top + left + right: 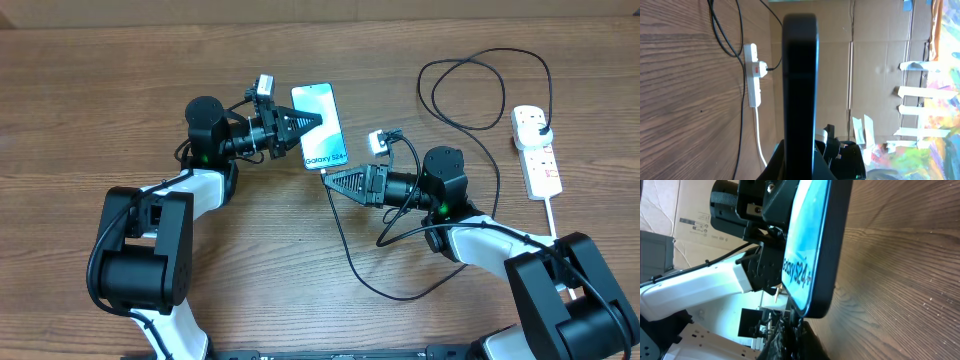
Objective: Plug charger to phone and switch on socket
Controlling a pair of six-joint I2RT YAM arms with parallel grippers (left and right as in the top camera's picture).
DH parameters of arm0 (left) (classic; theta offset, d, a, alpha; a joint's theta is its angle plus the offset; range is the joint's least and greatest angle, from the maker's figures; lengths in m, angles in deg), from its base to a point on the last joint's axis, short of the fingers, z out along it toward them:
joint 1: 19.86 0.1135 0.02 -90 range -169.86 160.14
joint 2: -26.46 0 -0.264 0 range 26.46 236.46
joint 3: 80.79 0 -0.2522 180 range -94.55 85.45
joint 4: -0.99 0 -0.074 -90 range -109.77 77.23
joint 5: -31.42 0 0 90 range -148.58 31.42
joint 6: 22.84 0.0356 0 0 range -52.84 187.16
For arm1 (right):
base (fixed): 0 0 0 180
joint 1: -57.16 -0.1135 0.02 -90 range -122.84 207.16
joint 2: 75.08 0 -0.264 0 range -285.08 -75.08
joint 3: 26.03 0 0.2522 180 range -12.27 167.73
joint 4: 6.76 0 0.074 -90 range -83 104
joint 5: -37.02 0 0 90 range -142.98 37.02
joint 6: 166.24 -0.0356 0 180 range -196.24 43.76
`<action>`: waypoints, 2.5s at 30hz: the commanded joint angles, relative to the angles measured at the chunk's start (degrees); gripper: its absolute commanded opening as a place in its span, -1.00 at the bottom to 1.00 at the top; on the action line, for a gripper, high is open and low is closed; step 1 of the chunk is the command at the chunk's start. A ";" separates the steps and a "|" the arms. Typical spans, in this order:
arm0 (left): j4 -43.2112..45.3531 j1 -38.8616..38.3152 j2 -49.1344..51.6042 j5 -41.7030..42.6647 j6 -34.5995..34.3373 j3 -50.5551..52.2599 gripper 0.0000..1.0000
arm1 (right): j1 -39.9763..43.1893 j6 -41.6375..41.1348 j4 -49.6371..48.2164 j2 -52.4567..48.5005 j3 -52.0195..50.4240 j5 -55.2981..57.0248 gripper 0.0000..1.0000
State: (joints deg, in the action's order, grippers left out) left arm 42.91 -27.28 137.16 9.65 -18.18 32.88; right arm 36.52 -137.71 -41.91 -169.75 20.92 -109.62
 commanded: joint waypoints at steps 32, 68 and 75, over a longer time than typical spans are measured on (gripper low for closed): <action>0.52 -0.11 -0.22 -1.79 1.55 0.20 -0.91 | 2.34 -1.55 -1.03 -0.07 -0.13 -4.02 -0.93; 0.52 -0.61 -0.22 -1.73 1.99 0.20 -0.92 | 2.34 -2.01 -1.88 -0.07 -0.13 -0.92 -0.93; 0.52 -0.61 -0.22 -1.73 1.99 0.20 -0.91 | 2.34 -2.21 -1.79 -0.07 -0.13 -0.33 -0.93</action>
State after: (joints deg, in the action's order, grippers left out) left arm 42.91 -27.39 137.16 7.99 -17.94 32.92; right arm 38.44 -139.46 -43.15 -169.75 20.92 -110.87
